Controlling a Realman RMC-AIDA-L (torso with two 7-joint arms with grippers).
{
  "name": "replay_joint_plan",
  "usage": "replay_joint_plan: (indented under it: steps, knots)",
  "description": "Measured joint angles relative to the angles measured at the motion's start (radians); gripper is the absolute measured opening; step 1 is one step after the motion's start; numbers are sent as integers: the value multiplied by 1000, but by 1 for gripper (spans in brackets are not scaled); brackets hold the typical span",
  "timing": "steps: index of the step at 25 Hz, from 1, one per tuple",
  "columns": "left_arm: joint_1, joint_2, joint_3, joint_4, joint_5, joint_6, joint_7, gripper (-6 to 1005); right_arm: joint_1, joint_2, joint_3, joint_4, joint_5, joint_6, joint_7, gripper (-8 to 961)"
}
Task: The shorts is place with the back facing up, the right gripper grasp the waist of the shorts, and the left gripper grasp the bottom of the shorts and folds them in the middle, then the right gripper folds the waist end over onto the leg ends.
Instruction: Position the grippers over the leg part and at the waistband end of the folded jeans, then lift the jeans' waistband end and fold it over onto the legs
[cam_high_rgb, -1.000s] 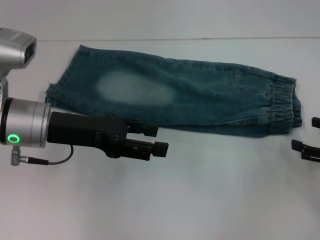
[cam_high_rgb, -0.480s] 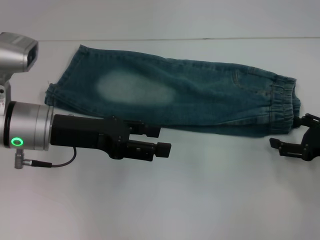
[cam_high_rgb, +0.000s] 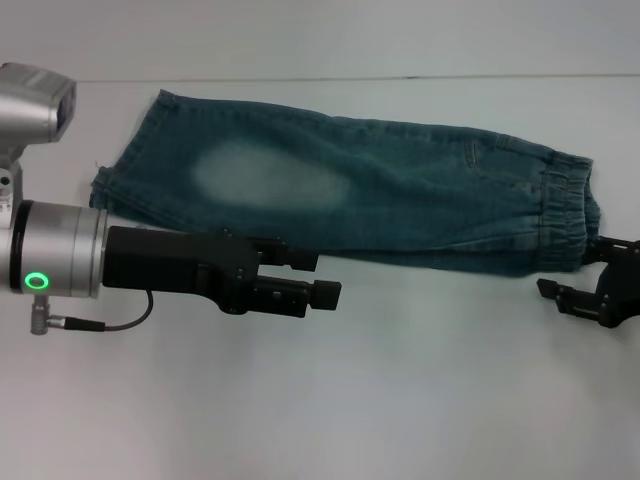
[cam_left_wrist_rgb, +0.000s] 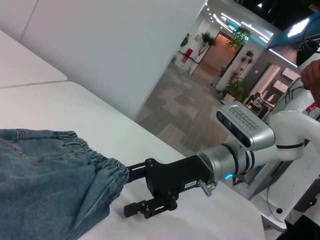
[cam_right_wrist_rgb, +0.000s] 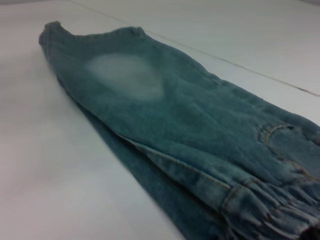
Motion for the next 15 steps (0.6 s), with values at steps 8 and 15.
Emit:
replay_joint_plan:
  steps: [8, 15]
  knots:
    - [0, -4, 1, -1, 0, -26, 15, 764, -3, -7, -8, 8, 0, 1, -15, 630]
    - [1, -8, 0, -1, 0, -36, 18, 765, 5, 3, -15, 9, 0, 7, -37, 180]
